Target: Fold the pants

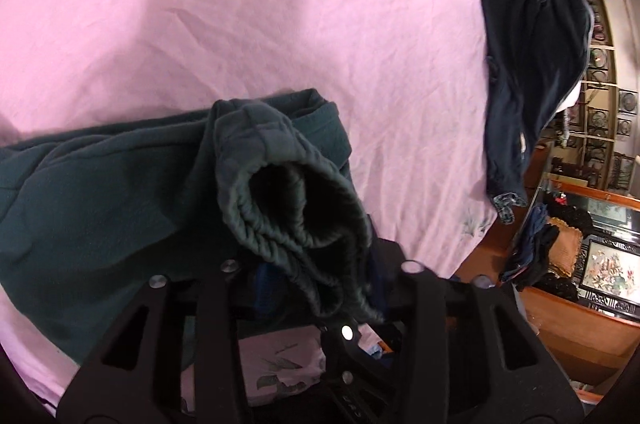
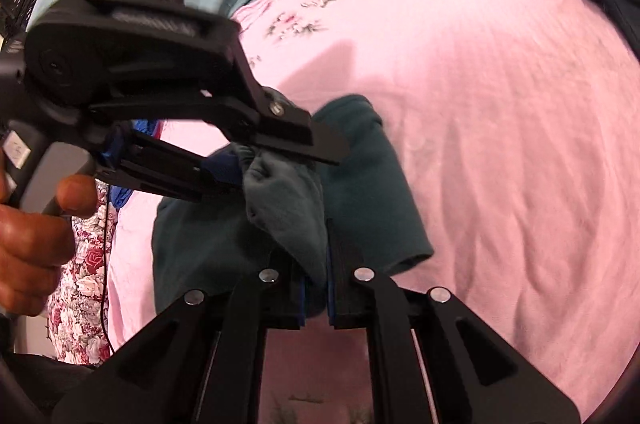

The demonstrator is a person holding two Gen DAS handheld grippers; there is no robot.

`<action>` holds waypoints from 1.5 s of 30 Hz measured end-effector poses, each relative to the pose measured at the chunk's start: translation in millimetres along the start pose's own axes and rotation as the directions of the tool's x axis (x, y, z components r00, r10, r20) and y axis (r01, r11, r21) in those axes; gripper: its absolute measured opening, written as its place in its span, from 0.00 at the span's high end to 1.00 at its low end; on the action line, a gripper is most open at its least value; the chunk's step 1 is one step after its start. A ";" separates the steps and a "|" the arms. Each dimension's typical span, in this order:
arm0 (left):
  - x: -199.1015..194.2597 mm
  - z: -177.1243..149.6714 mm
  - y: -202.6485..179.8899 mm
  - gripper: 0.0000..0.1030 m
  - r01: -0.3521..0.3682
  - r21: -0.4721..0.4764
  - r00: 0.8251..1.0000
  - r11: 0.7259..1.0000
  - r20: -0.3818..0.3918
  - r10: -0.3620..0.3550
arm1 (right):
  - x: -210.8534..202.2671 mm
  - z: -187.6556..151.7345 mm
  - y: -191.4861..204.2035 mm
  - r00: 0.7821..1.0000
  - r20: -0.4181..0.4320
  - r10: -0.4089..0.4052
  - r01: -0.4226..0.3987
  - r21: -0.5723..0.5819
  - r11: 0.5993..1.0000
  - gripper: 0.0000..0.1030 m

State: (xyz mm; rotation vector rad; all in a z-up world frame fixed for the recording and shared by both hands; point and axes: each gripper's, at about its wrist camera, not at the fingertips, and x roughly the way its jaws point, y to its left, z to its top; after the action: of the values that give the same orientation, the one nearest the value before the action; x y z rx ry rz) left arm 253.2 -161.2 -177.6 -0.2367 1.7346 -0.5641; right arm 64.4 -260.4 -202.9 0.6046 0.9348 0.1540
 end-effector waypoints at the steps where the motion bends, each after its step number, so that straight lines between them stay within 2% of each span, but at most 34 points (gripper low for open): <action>1: 0.6 -0.3 -1.0 0.41 0.003 0.000 1.000 1.000 -0.009 -0.003 | 0.5 -1.3 -2.8 1.000 0.000 0.002 -0.002 0.009 1.000 0.93; 2: -0.6 -1.6 -2.0 0.37 0.001 0.005 1.000 1.000 -0.014 -0.001 | 0.5 -2.7 -6.3 1.000 0.001 0.004 -0.005 0.023 1.000 0.93; 4: -4.7 -5.0 -10.4 0.26 -0.046 0.036 0.999 0.998 -0.012 0.046 | -0.1 -4.6 -10.3 1.000 0.002 0.014 -0.014 0.046 0.999 0.93; 9: -40.1 -24.9 -19.0 0.22 -0.101 0.161 0.995 0.982 0.032 0.097 | 1.3 -0.4 -16.9 0.999 -0.003 0.032 -0.031 0.093 0.995 0.93; 11: -58.9 -34.0 -18.3 0.21 -0.137 0.200 0.989 0.970 0.089 0.121 | 2.7 1.3 -23.8 0.999 -0.004 0.050 -0.049 0.131 0.990 0.93; 14: -84.0 -54.6 -6.4 0.19 -0.212 0.259 0.964 0.942 0.215 0.158 | 3.1 4.2 -30.1 0.998 -0.002 0.067 -0.066 0.173 0.983 0.93; 16: -81.7 -69.7 5.9 0.19 -0.276 0.298 0.946 0.914 0.253 0.203 | 3.6 5.1 -29.9 0.998 0.000 0.064 -0.063 0.175 0.982 0.93; 19: -67.6 -89.0 33.5 0.23 -0.337 0.315 0.928 0.887 0.268 0.258 | -2.1 4.0 -26.4 0.998 0.005 0.067 -0.066 0.177 0.982 0.93; 20: -58.2 -95.7 43.9 0.25 -0.369 0.308 0.917 0.877 0.274 0.289 | -3.0 3.8 -28.3 0.997 0.008 0.072 -0.072 0.185 0.980 0.93; 22: -43.5 -104.1 55.2 0.38 -0.392 0.314 0.910 0.865 0.269 0.315 | -3.4 3.4 -33.0 0.996 0.008 0.084 -0.083 0.207 0.975 0.93; 23: -36.2 -107.9 58.5 0.39 -0.407 0.323 0.904 0.854 0.272 0.328 | -3.2 2.7 -36.1 0.996 0.007 0.094 -0.094 0.222 0.971 0.93; 25: -22.6 -113.7 62.3 0.40 -0.444 0.354 0.889 0.823 0.284 0.358 | -2.5 2.2 -38.8 0.995 0.003 0.104 -0.102 0.233 0.967 0.93; 26: -15.2 -114.8 61.7 0.40 -0.476 0.373 0.874 0.796 0.298 0.383 | -1.9 2.3 -39.1 0.994 -0.001 0.106 -0.103 0.230 0.968 0.93; 27: -11.4 -114.7 61.4 0.39 -0.491 0.381 0.867 0.784 0.306 0.394 | -1.5 2.6 -38.9 0.994 -0.008 0.107 -0.102 0.225 0.969 0.93; 30: -8.0 -112.5 61.4 0.34 -0.494 0.385 0.866 0.780 0.305 0.397 | -5.1 4.6 -40.1 0.993 -0.029 0.112 -0.103 0.221 0.970 0.89; 33: -9.3 -110.2 62.6 0.33 -0.493 0.381 0.866 0.782 0.300 0.400 | -21.7 8.8 -38.7 0.997 -0.017 0.080 -0.074 0.224 0.972 0.80; 34: -9.4 -109.2 62.6 0.33 -0.497 0.380 0.864 0.780 0.299 0.404 | -32.4 11.3 -32.8 0.998 0.012 0.055 -0.056 0.205 0.977 0.75; 36: -8.8 -109.6 61.6 0.30 -0.504 0.378 0.861 0.777 0.296 0.414 | -48.7 15.0 -16.2 0.997 0.075 0.012 -0.022 0.137 0.990 0.71; 39: -4.0 -109.6 56.3 0.25 -0.519 0.380 0.853 0.766 0.291 0.434 | -70.9 21.7 14.2 0.981 0.190 -0.047 0.043 0.021 0.999 0.66; 41: -0.8 -109.5 53.6 0.24 -0.530 0.383 0.846 0.756 0.294 0.444 | -75.1 26.6 29.4 0.972 0.233 -0.005 0.016 -0.045 0.999 0.64; 45: 3.4 -108.9 47.6 0.23 -0.539 0.382 0.841 0.751 0.293 0.454 | -42.9 32.8 38.1 0.982 0.176 0.071 -0.056 -0.088 0.995 0.64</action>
State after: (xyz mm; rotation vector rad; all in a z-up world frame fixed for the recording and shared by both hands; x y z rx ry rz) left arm 154.7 -95.4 -188.0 0.4917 1.3571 -0.5076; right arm 69.7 -259.0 -137.0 0.5626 0.7319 0.1915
